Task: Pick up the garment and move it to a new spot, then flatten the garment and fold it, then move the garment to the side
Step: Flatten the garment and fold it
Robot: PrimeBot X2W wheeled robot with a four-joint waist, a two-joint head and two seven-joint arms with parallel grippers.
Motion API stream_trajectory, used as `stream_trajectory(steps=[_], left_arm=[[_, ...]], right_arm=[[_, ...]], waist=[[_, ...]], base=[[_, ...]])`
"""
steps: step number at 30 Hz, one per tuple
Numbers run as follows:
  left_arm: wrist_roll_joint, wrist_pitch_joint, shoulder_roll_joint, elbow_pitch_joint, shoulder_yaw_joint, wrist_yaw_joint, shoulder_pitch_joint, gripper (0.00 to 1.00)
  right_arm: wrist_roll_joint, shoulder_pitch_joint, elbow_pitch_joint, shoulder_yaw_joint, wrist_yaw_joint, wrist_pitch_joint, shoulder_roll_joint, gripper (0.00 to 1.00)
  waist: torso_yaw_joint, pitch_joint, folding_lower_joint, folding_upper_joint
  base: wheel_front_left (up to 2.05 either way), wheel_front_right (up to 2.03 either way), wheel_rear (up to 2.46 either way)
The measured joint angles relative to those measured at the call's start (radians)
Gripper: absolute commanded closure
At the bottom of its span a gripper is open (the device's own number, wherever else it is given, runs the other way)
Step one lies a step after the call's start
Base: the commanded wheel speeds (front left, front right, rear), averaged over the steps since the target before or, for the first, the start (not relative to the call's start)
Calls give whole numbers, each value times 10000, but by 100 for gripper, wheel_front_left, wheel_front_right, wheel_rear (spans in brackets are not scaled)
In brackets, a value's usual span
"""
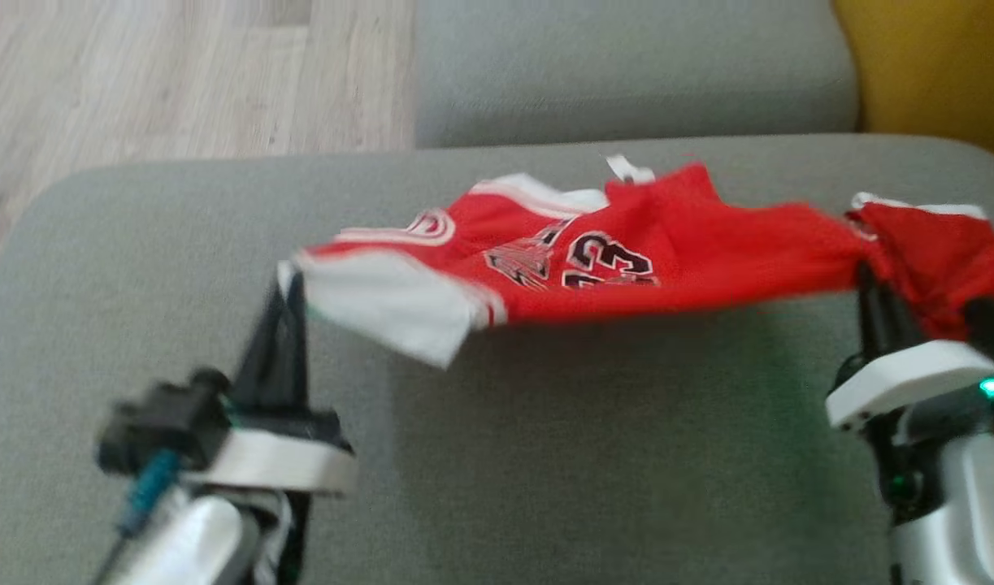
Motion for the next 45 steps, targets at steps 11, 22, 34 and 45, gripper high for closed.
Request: stream_trajectory(steps=[11,22,34,45], left_arm=[[1442,1843,1864,-3607,771,-58,-3039,100],[1333,3156,1931,-3080,702,-1310,-6198,100],[2401,2334,1158,1810,40,-3035,-10246,100],[3005,408,-301,5626,-213,-3394,-12482,100]], right_arm=[[-230,189,-5963,-522,0,1308,-104,100],[-1124,-1004,-7039,-113,0,2859,-441,100],[-2353,-6337,-1919,1202,0,1866,-859,100],[-4209,-9515,2778,1026,0,61,-679,100]], waist=[[-396,-537,0,0],[-598,216,1,0],[-691,2250,7,0],[-343,3375,2,0]], base=[[0,0,0],[0,0,0],[0,0,0],[0,0,0]])
